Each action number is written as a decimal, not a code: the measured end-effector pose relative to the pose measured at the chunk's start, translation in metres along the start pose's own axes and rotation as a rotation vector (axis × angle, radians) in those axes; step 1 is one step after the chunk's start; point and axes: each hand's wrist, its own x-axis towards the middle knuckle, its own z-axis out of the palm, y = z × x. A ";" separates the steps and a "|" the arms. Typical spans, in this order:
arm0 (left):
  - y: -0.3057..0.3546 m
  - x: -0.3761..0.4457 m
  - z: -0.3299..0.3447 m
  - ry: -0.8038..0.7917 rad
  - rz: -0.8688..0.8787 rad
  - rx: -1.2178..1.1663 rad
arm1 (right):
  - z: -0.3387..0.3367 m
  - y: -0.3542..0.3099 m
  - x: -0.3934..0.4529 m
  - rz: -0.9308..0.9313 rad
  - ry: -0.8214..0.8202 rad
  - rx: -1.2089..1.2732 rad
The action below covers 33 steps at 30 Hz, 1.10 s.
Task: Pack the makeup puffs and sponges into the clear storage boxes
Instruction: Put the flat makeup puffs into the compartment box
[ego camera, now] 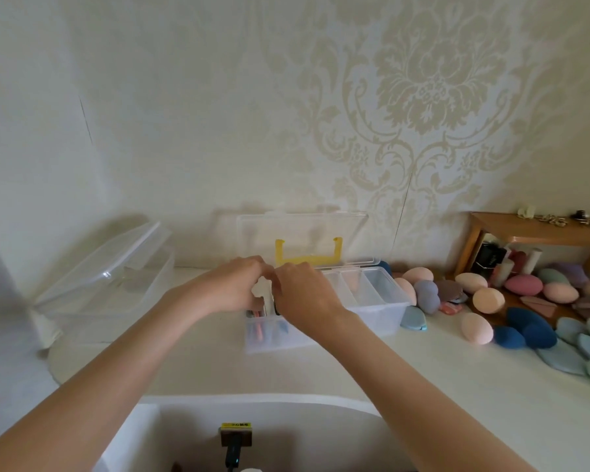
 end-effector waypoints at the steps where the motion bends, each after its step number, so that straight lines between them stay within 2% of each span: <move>1: 0.000 0.000 -0.001 0.000 0.004 0.001 | 0.000 0.001 0.000 -0.014 -0.028 -0.017; 6: 0.008 0.003 -0.002 0.026 0.028 -0.003 | -0.006 0.009 -0.008 -0.024 -0.108 0.051; 11: 0.009 0.013 0.003 0.014 0.019 -0.069 | -0.047 0.032 -0.008 0.061 0.097 0.254; 14: 0.016 0.019 0.003 -0.036 0.018 -0.030 | -0.071 0.078 -0.007 0.221 0.164 0.163; 17: 0.019 0.024 0.005 -0.059 0.014 0.019 | -0.075 0.128 -0.014 0.478 0.049 -0.050; 20: 0.019 0.026 0.009 -0.104 0.023 0.022 | -0.053 0.156 -0.028 0.613 -0.137 -0.199; 24: 0.022 0.027 0.009 -0.132 0.023 0.037 | -0.022 0.171 -0.035 0.672 -0.092 -0.065; 27: 0.026 0.026 0.006 -0.171 0.030 0.060 | -0.023 0.167 -0.037 0.689 -0.062 0.011; 31: 0.027 0.029 0.003 -0.228 0.029 0.104 | -0.044 0.164 -0.038 0.617 0.017 0.136; 33: 0.029 0.030 0.001 -0.262 0.035 0.143 | -0.062 0.155 -0.037 0.557 0.135 0.190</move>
